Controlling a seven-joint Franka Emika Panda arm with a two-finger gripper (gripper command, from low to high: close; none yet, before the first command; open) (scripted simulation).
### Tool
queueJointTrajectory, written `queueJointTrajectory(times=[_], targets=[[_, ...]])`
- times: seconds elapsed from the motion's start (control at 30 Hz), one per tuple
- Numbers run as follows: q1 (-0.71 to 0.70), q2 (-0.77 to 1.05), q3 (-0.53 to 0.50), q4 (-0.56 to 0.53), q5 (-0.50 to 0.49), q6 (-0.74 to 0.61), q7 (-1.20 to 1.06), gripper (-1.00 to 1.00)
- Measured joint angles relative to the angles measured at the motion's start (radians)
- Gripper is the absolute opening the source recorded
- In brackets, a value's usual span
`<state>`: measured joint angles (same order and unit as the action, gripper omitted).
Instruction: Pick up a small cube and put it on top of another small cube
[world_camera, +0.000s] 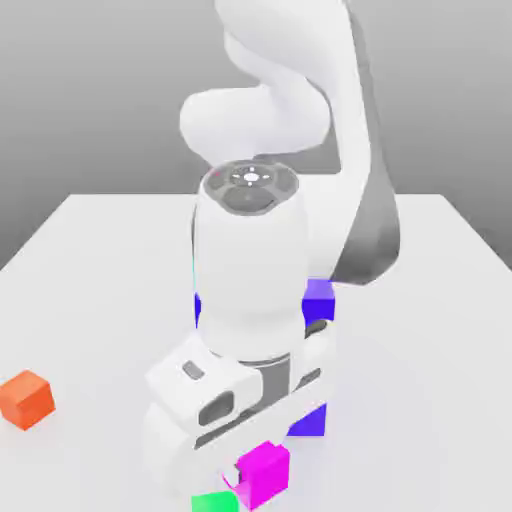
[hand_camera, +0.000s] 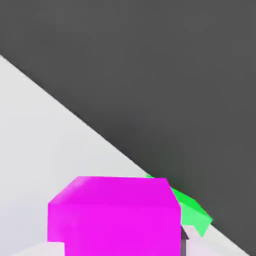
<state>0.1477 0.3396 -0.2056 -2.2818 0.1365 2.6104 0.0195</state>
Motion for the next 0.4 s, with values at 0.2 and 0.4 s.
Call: queueJointTrajectory(times=[0.2, 0.4], targets=[[-0.017, 0.054, 0.014, 0.003, 0.024, 0.049, -0.015, 1.0], [-0.001, -0.035, -0.011, -0.003, -0.015, -0.03, 0.013, 1.0]])
